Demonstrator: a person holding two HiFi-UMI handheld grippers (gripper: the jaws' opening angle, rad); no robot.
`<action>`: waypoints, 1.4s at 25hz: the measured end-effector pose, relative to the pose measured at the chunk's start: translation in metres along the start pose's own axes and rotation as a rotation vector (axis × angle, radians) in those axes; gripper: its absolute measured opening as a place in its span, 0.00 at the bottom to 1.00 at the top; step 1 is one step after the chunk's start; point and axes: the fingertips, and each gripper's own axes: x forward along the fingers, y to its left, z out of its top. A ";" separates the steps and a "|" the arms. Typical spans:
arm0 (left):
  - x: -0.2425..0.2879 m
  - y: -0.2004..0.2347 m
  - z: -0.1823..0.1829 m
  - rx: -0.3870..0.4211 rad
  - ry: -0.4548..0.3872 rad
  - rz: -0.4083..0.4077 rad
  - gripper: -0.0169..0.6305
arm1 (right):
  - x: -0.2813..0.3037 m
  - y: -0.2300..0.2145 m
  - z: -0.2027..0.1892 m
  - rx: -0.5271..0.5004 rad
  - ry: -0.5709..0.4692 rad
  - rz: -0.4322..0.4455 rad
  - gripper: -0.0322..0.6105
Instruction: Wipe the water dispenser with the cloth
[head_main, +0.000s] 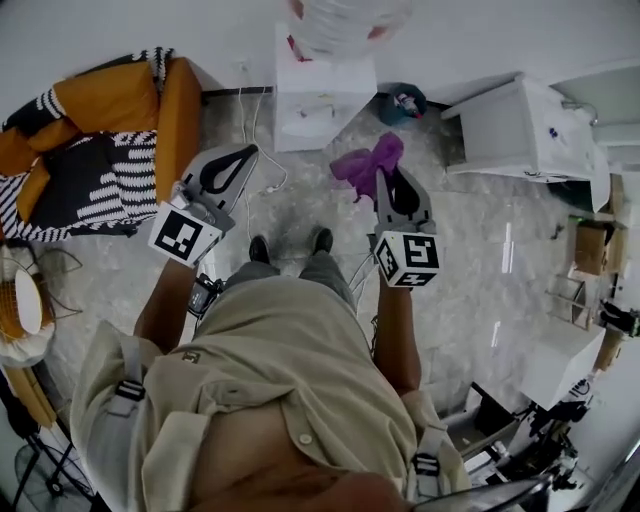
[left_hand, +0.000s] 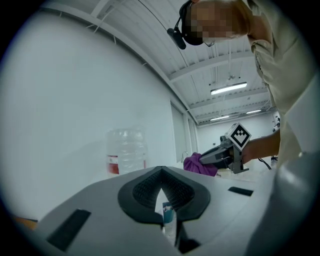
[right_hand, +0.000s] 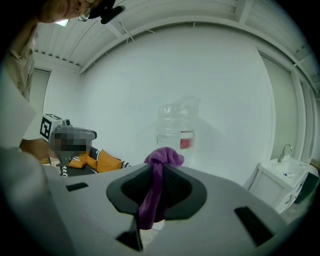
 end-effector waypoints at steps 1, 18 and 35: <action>0.003 0.006 -0.003 -0.005 0.006 0.019 0.05 | 0.012 -0.003 -0.001 0.001 0.000 0.014 0.16; 0.041 0.064 -0.081 -0.009 0.141 0.440 0.05 | 0.201 -0.065 -0.079 -0.067 0.062 0.251 0.16; 0.042 0.116 -0.234 0.059 0.216 0.558 0.05 | 0.362 -0.003 -0.218 -0.299 0.010 0.170 0.17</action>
